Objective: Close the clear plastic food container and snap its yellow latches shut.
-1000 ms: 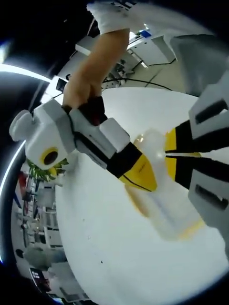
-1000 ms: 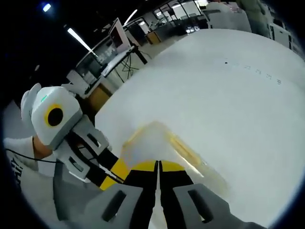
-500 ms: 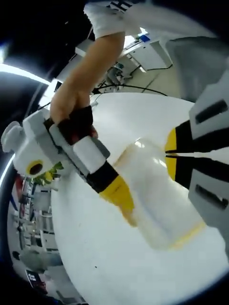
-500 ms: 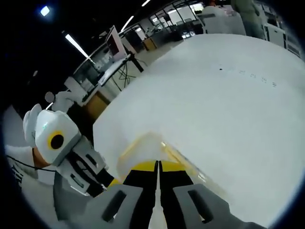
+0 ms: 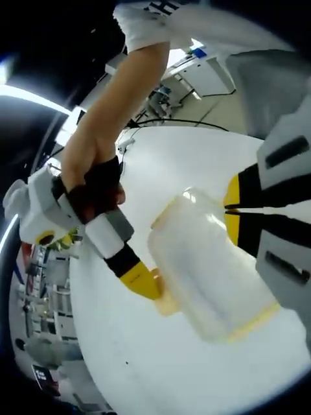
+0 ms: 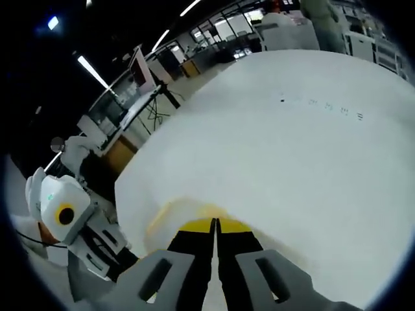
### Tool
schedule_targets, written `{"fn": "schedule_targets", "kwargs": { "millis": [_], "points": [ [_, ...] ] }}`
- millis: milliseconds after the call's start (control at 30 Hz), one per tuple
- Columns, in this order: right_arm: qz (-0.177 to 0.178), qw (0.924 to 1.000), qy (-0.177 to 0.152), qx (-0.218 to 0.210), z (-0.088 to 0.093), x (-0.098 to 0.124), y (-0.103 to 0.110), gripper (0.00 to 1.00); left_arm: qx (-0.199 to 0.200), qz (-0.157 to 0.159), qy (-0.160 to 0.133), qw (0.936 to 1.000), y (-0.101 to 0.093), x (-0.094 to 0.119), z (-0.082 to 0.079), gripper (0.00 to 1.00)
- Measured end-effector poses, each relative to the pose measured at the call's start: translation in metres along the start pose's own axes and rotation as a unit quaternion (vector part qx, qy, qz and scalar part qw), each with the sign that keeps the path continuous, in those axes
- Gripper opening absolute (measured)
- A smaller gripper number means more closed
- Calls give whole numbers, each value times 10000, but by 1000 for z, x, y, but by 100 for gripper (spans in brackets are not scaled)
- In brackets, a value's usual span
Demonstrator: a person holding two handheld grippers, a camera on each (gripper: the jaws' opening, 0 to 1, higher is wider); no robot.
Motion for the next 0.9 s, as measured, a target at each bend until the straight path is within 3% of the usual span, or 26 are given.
{"fn": "schedule_targets", "kwargs": {
  "millis": [200,500,533,600,667,767,900],
  "points": [
    [161,9996,214,39,10,-6,-8,0,12,9,-14,10000,0,1,1,0],
    [146,9998,154,-43,9,-6,-9,0,1,18,-40,10000,-2,1,1,0],
    [113,9999,124,5,7,-5,-7,0,-167,38,69,9998,-2,2,0,0],
    [-6,9999,44,139,1,-1,-4,0,-510,155,13,9986,-4,4,-7,0],
    [-43,9995,9,305,-2,2,1,0,-784,73,-148,9968,-3,7,-18,12],
    [-117,9978,43,658,-8,7,7,1,-1322,43,-125,9911,-2,11,-27,10],
    [-252,9902,368,1326,-7,11,16,7,-1901,-69,233,9815,5,11,-27,13]
  ]
}}
Point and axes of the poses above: the point that each gripper's makers call its tool centre point, and the gripper's own axes: x roughly backward along the fingers, y roughly to its left, z roughly out of its underside, the point moved 8 cm from there along x, roughly backward along the fingers, and after that the axes turned 14 degrees about -y, right-handed, at the moved point
